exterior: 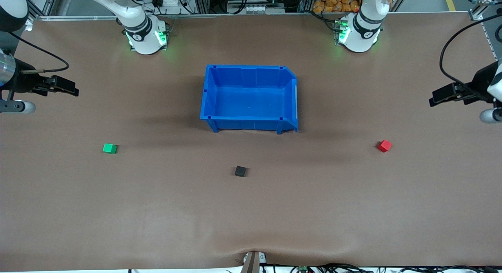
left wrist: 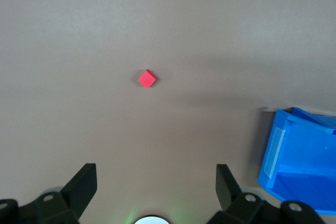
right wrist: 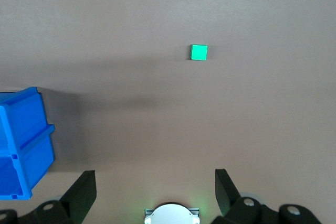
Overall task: Attach green and red cubes to black cube
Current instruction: 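Move the right gripper to the green cube while the left gripper reaches the red cube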
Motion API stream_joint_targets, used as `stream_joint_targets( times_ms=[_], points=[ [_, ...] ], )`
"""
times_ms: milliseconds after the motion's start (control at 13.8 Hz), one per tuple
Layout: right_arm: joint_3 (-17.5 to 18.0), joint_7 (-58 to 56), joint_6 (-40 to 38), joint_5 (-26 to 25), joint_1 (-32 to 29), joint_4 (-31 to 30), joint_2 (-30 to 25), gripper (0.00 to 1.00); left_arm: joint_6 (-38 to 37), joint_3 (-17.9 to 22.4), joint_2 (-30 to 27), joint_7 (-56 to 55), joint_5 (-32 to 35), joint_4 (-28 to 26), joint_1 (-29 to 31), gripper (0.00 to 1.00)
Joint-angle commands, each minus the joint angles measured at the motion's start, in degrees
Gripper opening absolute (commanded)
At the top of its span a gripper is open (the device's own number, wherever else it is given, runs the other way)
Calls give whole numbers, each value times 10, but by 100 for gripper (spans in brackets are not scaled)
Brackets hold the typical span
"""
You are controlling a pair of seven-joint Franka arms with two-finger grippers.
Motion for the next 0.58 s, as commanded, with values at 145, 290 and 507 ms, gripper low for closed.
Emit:
stream_joint_targets(
  times_ms=[145, 290, 507],
  points=[
    [5, -3, 9, 2, -7, -7, -9, 100, -7, -1, 20, 6, 7, 3, 9, 100],
    [5, -3, 33, 2, -7, -29, -9, 100, -7, -1, 24, 6, 7, 4, 12, 100],
    [5, -26, 96, 2, -24, -76, -9, 100, -6, -1, 53, 16, 7, 8, 29, 100]
  ],
)
